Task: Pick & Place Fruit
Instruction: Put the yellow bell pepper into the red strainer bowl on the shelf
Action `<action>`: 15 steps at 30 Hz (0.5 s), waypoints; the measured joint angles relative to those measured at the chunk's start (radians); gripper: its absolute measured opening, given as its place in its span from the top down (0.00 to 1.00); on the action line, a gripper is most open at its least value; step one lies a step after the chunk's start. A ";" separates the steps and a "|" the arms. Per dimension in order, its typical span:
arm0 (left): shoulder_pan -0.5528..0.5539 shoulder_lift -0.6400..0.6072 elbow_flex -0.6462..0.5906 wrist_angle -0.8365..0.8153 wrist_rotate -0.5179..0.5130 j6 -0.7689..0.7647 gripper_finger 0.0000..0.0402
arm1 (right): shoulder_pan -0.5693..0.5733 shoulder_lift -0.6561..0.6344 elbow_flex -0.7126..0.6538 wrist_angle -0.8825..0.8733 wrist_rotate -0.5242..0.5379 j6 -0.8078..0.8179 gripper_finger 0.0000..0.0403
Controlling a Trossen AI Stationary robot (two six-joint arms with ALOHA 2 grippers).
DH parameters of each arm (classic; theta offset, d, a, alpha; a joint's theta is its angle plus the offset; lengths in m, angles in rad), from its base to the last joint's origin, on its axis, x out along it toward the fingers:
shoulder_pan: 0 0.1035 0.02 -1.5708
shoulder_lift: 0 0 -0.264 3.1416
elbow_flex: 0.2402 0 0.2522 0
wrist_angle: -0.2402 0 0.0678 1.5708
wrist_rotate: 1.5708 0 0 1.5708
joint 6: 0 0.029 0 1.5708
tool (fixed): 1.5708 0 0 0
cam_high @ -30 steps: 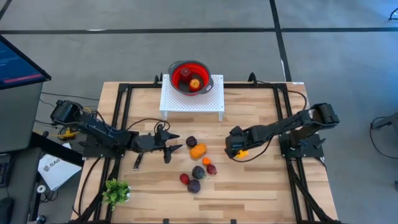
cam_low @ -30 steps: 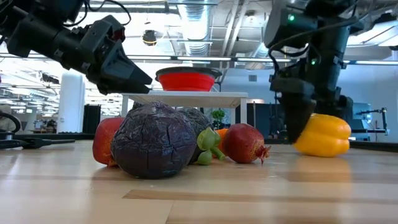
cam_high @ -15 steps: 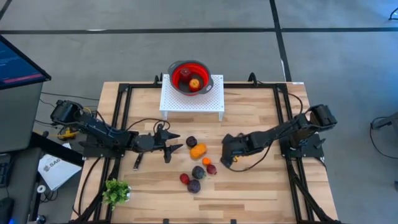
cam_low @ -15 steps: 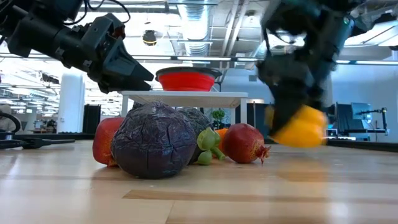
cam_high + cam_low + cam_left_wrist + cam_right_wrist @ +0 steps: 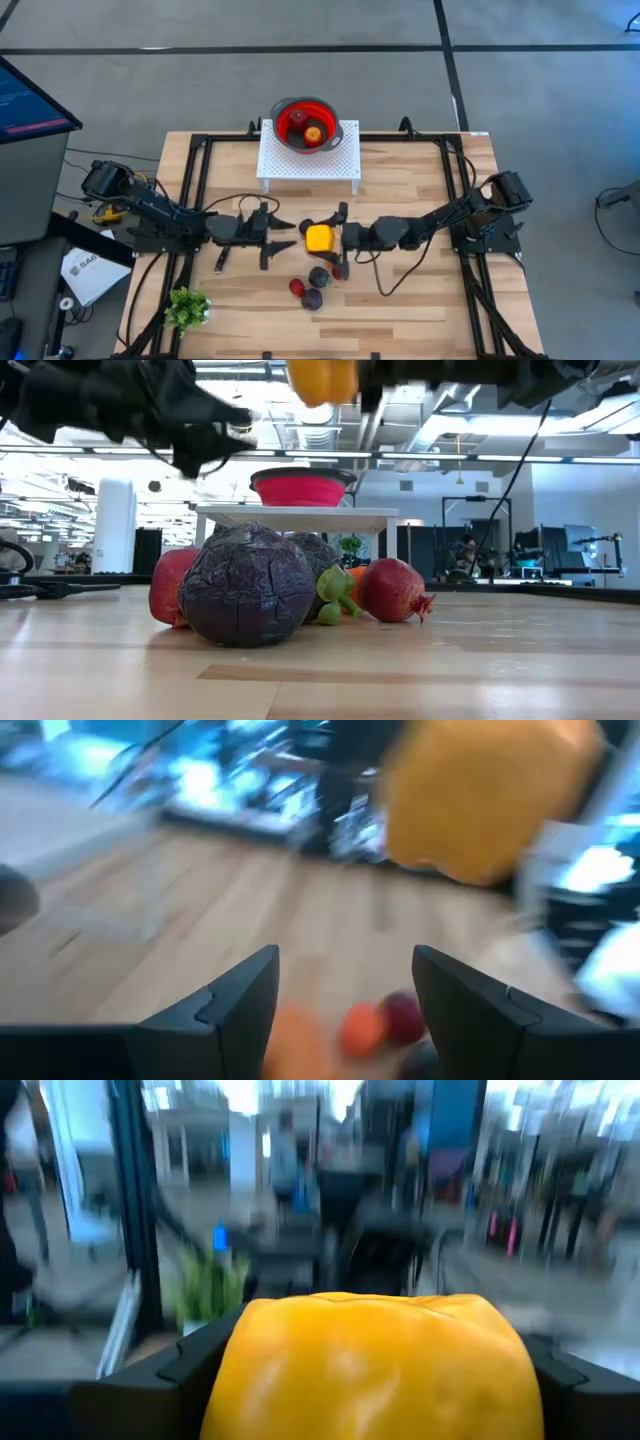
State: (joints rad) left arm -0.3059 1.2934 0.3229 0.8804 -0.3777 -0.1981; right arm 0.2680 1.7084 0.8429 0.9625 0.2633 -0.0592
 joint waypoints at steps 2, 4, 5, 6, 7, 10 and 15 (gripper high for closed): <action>-0.007 0.000 0.002 0.080 0.051 0.055 0.45 | 0.000 0.000 0.000 0.109 0.000 -0.042 0.26; -0.008 0.000 0.014 0.119 0.091 0.125 0.44 | 0.005 -0.001 0.000 0.174 0.000 -0.062 0.26; -0.008 0.000 0.025 0.125 0.099 0.162 0.43 | 0.006 -0.001 0.000 0.183 0.002 -0.070 0.26; -0.008 0.000 0.036 0.125 0.100 0.185 0.41 | 0.006 -0.001 0.000 0.183 0.002 -0.077 0.26; -0.004 0.000 0.047 0.125 0.102 0.199 0.39 | 0.007 0.000 0.000 0.181 0.001 -0.080 0.26; 0.012 0.000 0.083 0.125 0.105 0.221 0.30 | 0.007 0.000 0.000 0.183 0.000 -0.077 0.26; 0.037 0.002 0.111 0.125 0.104 0.223 0.14 | 0.006 0.000 0.000 0.183 0.068 -0.096 0.26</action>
State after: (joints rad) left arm -0.2686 1.2956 0.4339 1.0050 -0.2733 0.0244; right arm 0.2745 1.7081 0.8431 1.1450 0.3311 -0.1556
